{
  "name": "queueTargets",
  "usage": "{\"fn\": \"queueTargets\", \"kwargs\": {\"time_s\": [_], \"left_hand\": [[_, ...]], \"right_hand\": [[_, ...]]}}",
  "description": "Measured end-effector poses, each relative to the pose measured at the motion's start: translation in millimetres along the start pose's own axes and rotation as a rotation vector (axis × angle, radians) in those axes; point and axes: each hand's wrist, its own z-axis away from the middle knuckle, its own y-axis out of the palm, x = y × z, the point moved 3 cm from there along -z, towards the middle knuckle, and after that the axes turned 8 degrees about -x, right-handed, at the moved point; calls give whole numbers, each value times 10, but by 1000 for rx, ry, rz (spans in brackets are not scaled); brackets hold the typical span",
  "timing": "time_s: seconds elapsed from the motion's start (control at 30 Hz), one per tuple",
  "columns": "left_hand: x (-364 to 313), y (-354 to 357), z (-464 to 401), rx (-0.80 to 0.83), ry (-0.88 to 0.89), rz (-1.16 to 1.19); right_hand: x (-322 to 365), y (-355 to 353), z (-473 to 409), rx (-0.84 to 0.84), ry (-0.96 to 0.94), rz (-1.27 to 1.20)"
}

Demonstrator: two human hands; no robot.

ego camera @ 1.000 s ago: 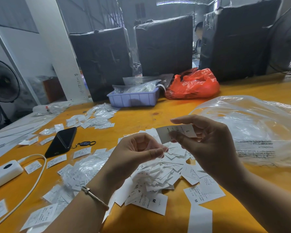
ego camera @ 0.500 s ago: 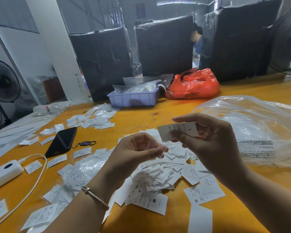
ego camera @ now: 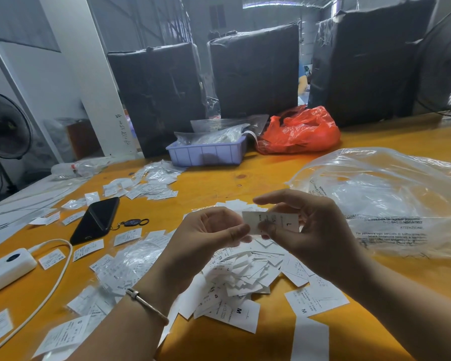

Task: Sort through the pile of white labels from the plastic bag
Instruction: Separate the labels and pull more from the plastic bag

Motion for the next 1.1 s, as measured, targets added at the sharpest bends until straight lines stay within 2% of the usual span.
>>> {"fn": "queueTargets", "kwargs": {"time_s": [0.37, 0.57, 0.7, 0.77, 0.87, 1.1], "left_hand": [[30, -7, -18, -27, 12, -33], [-35, -123, -17, -211, 15, 72], [-9, -96, -22, -169, -36, 181], [6, -55, -13, -123, -27, 201], [5, -17, -6, -64, 0, 176], [19, -33, -22, -56, 52, 42]], "right_hand": [[-23, 59, 20, 151, -17, 35], [-102, -70, -47, -73, 38, 18], [-158, 52, -31, 128, 211, -99], [-148, 105, 8, 210, 234, -100], [-101, 130, 21, 228, 138, 11], [-146, 68, -16, 113, 90, -124]]}}
